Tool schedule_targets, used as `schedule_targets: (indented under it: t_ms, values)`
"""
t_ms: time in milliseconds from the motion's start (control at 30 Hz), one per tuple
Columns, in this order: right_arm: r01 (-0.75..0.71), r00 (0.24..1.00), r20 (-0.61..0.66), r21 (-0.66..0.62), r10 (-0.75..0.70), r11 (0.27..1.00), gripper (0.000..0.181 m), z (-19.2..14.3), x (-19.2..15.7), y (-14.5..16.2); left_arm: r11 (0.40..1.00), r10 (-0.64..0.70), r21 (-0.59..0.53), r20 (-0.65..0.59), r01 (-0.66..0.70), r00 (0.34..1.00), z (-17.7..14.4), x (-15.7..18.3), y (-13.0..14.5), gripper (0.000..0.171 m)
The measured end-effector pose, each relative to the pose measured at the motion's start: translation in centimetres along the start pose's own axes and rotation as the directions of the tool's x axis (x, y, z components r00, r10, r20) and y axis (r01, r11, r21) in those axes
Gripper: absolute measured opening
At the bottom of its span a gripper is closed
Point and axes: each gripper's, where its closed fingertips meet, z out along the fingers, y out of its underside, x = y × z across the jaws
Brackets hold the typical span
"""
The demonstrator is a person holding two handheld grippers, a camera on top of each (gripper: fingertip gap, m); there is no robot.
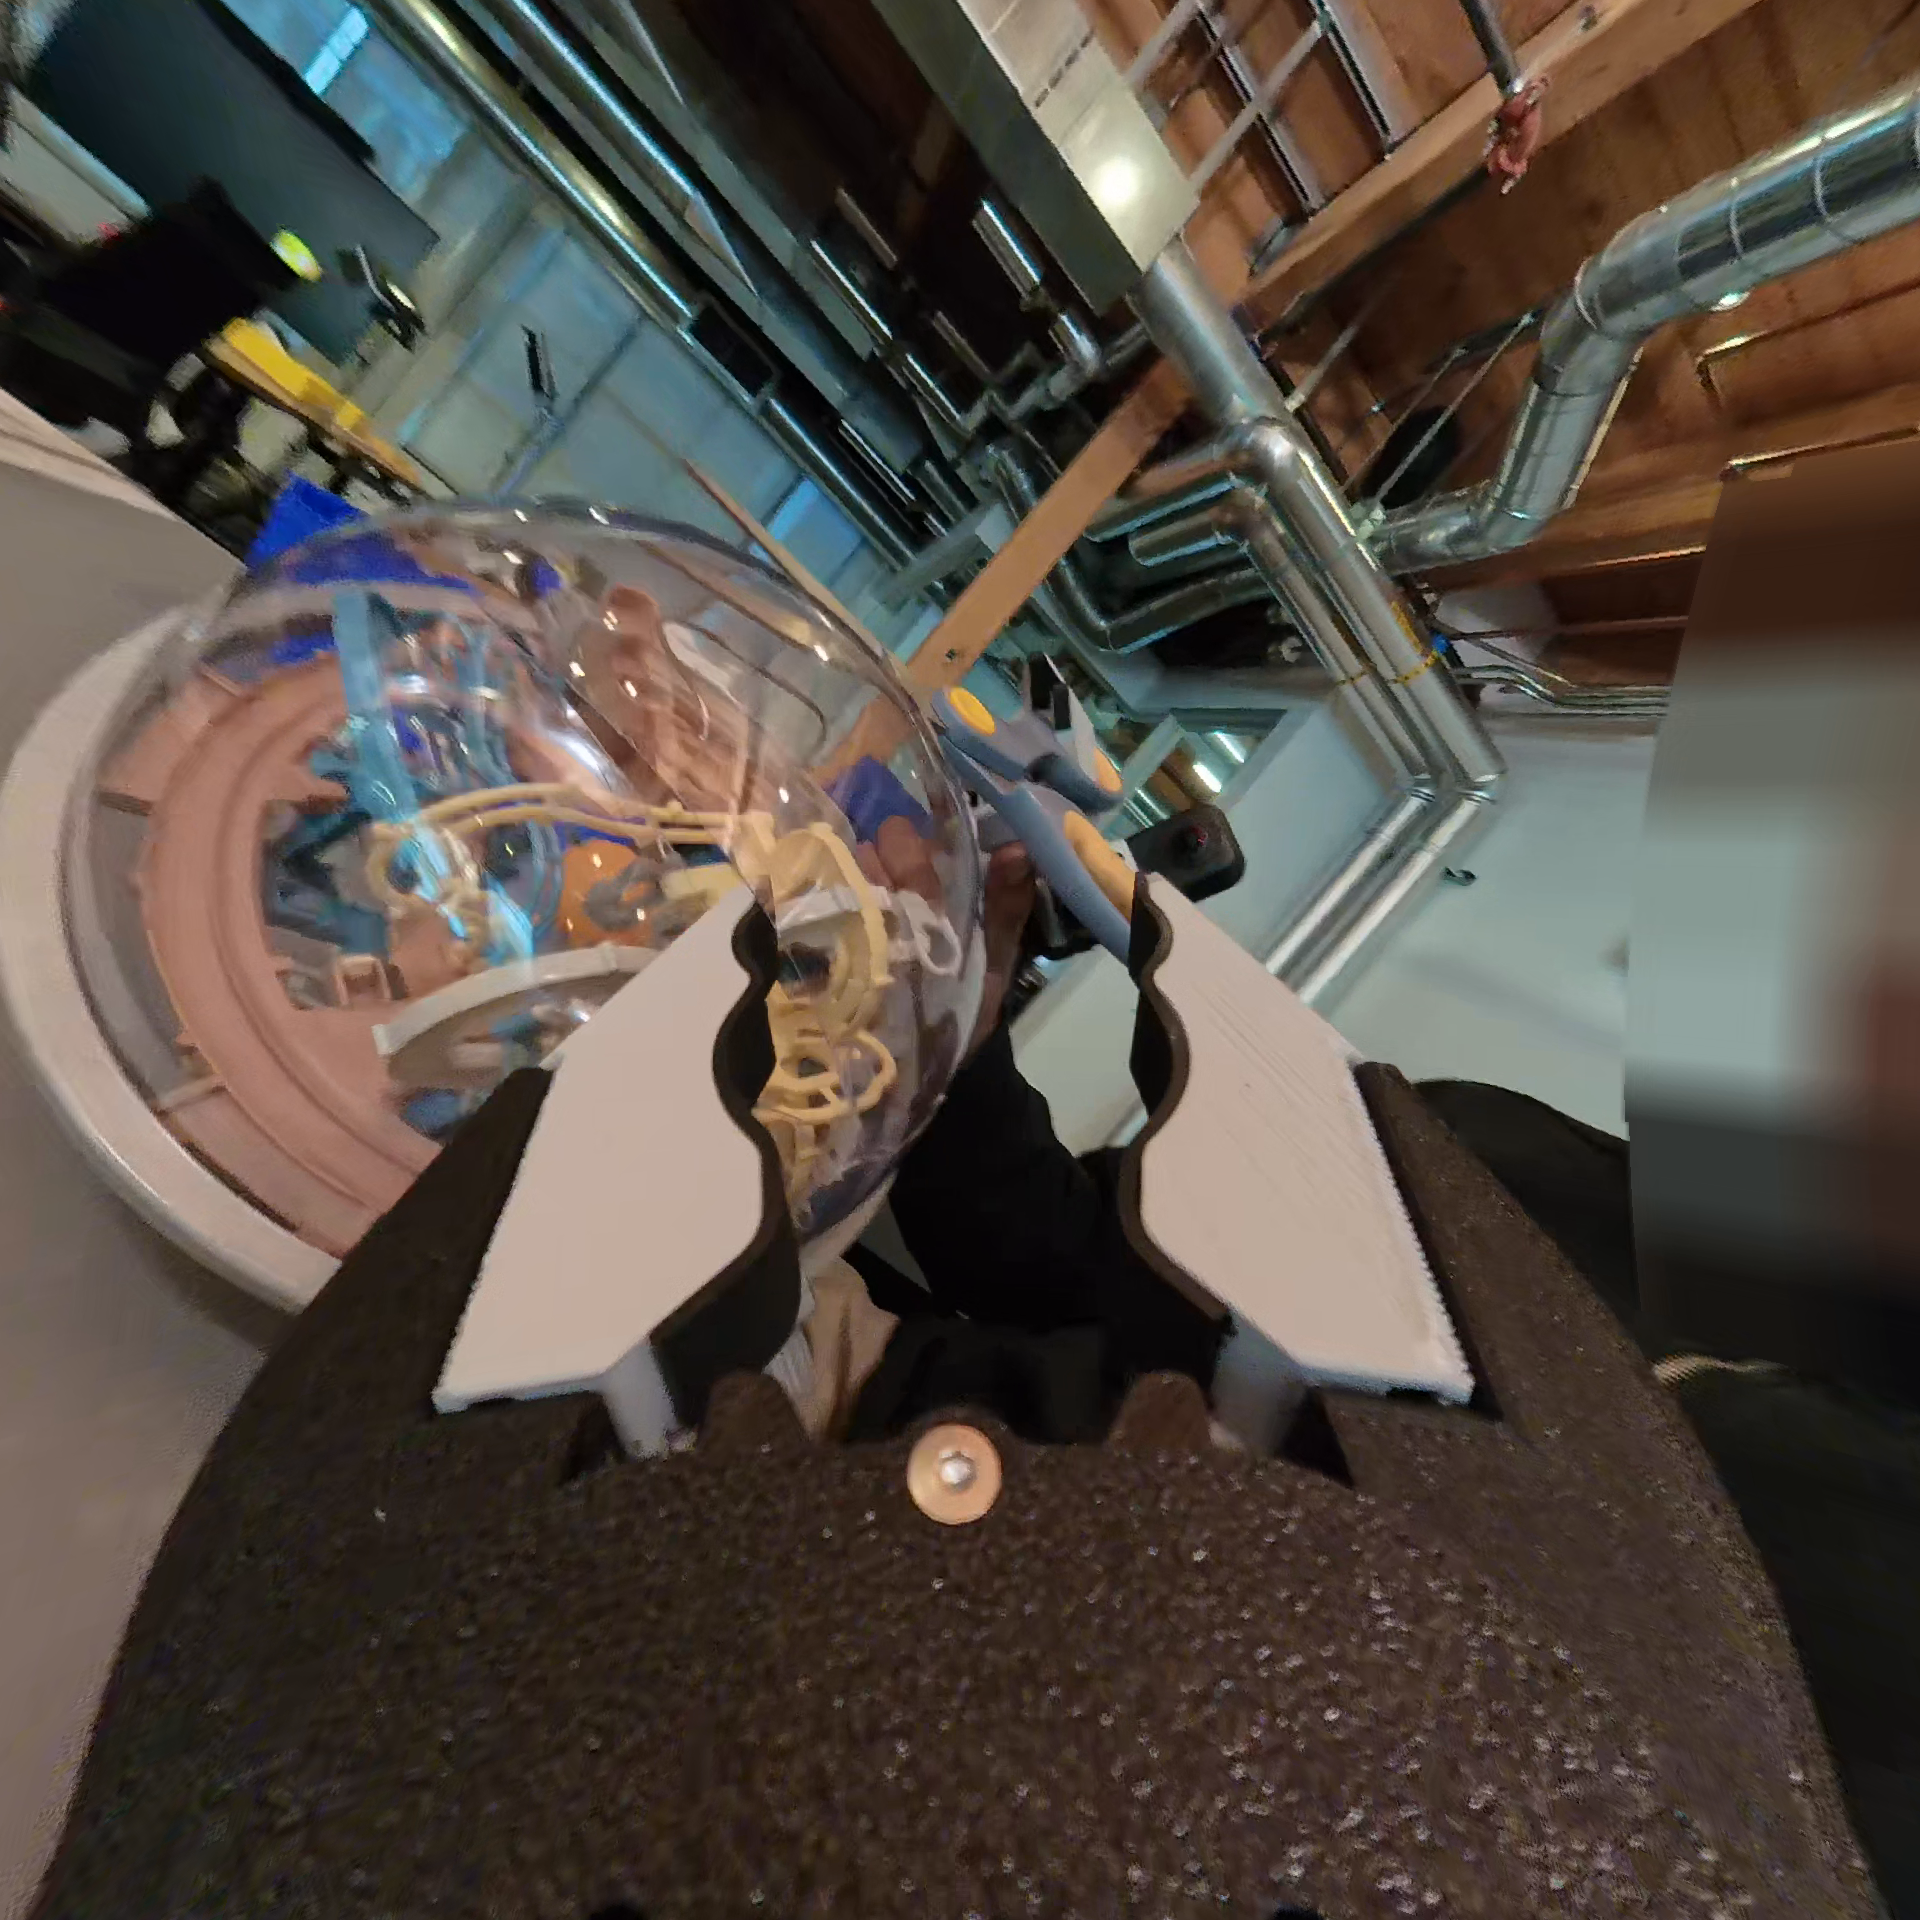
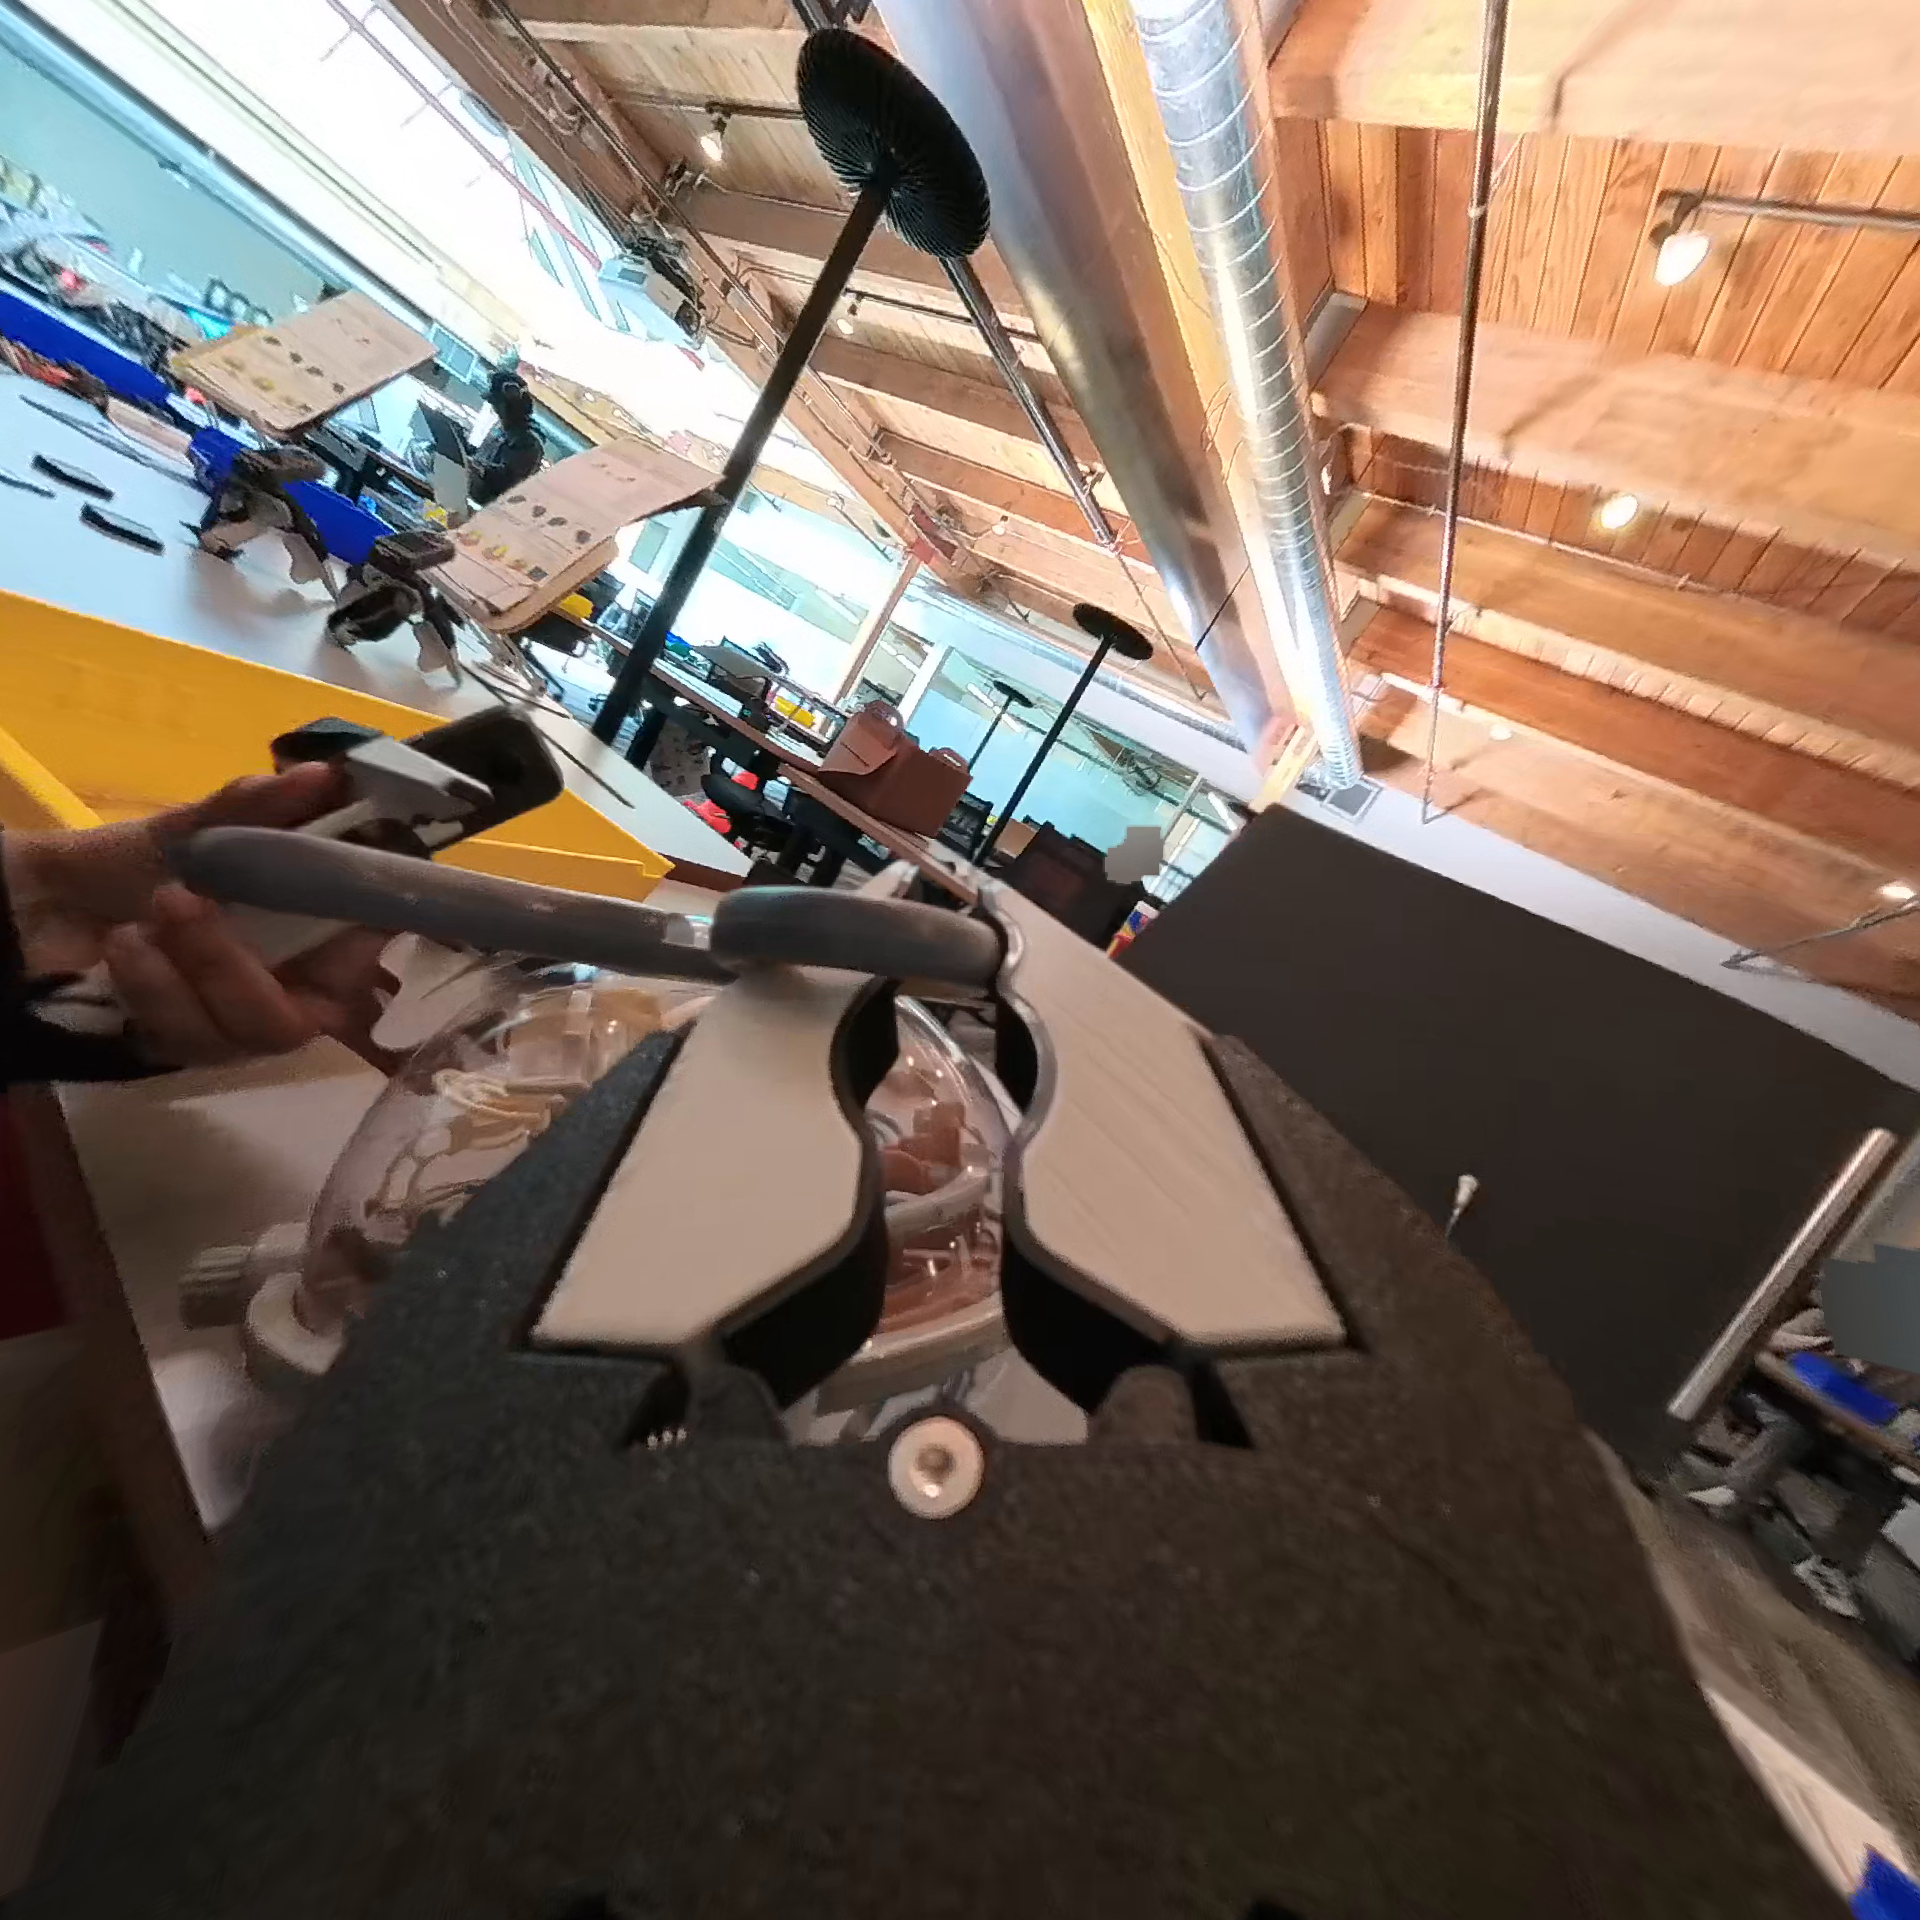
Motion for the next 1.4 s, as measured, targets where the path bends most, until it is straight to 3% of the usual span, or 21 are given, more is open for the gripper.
schedule_targets:
  t_ms: [133,367,400,500,633,767,1000,1167,1233,1400]
  values:
    - [0.043,0.999,0.014,0.002,-0.043,0.999,0.007,-0.4,-0.9,-0.6,0.994,-0.095,-0.063,-0.116,0.088,0.989,-1.4,1.2,0.8,0.064]
    - [0.089,0.996,-0.033,0.016,-0.088,0.996,0.006,-1.7,-1.1,-1.0,0.991,-0.136,-0.037,-0.158,0.132,0.978,-1.3,1.1,0.7,0.062]
    - [0.094,0.995,-0.038,0.018,-0.093,0.995,0.006,-2.0,-1.1,-0.9,0.992,-0.129,-0.034,-0.150,0.125,0.980,-1.0,0.9,0.8,0.056]
    - [0.171,0.985,-0.026,0.056,-0.170,0.984,0.007,-2.9,-1.6,-1.4,0.996,-0.071,-0.053,-0.054,0.069,0.996,0.2,-0.7,1.6,0.012]
    - [0.170,0.984,0.029,0.102,-0.174,0.980,0.004,-3.9,-2.1,-2.4,0.994,-0.087,-0.083,-0.151,0.075,0.985,1.7,0.4,2.7,0.001]
    - [0.069,0.984,0.157,0.136,-0.090,0.988,0.005,-5.3,-2.1,-2.8,0.973,-0.063,-0.233,-0.255,0.002,0.965,2.6,2.6,5.8,0.000]
    - [0.012,0.966,0.251,0.216,-0.067,0.976,0.005,-6.1,-2.7,-3.5,0.948,-0.041,-0.311,-0.327,-0.067,0.944,1.7,3.8,7.5,0.000]
    - [0.061,0.972,0.204,0.276,-0.120,0.959,0.006,-5.6,-2.1,-2.7,0.937,-0.036,-0.330,-0.430,-0.119,0.902,0.5,4.9,8.7,0.000]
    - [0.019,0.979,0.188,0.282,-0.075,0.959,0.007,-5.4,-1.5,-2.5,0.937,-0.027,-0.324,-0.438,-0.130,0.899,0.5,5.0,8.7,0.000]
    - [0.075,0.991,0.087,0.256,-0.100,0.964,0.010,-4.3,-0.7,-2.2,0.946,-0.035,-0.303,-0.439,-0.111,0.898,0.5,4.9,8.3,0.000]
